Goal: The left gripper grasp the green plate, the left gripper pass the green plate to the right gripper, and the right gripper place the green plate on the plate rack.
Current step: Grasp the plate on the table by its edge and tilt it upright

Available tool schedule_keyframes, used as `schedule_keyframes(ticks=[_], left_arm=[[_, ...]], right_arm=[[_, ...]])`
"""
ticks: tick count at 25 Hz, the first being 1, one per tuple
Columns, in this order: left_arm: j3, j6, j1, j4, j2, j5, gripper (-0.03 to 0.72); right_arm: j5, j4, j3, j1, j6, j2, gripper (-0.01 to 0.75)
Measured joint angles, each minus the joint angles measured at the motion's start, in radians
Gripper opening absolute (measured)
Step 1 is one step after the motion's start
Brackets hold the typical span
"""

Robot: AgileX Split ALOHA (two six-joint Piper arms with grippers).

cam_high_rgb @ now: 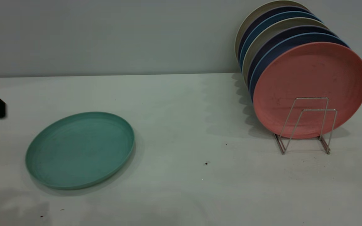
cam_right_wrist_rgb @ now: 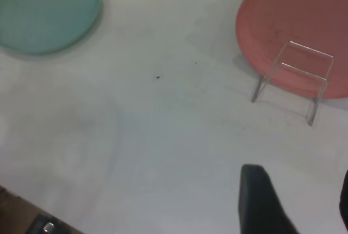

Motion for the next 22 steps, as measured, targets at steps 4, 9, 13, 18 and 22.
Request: schedule_keyframes(ticks=[4, 9, 13, 18, 22], left_arm=[[-0.090, 0.119, 0.000, -0.126, 0.199, -0.008, 0.539], [-0.203, 0.225, 0.041, -0.254, 0.375, 0.021, 0.539], [-0.242, 0.242, 0.165, -0.297, 0.453, 0.063, 0.539], [-0.247, 0.286, 0.280, -0.301, 0.498, 0.093, 0.539], [-0.247, 0.325, 0.287, -0.327, 0.559, 0.107, 0.539]], right_arm=[[-0.017, 0.008, 0.000, 0.000, -0.005, 0.003, 0.377], [-0.030, 0.011, 0.000, 0.000, -0.006, 0.003, 0.377], [-0.030, 0.012, 0.000, 0.000, -0.007, 0.003, 0.377], [-0.045, 0.014, 0.000, 0.000, -0.007, 0.003, 0.377], [-0.066, 0.015, 0.000, 0.000, -0.007, 0.003, 0.377]])
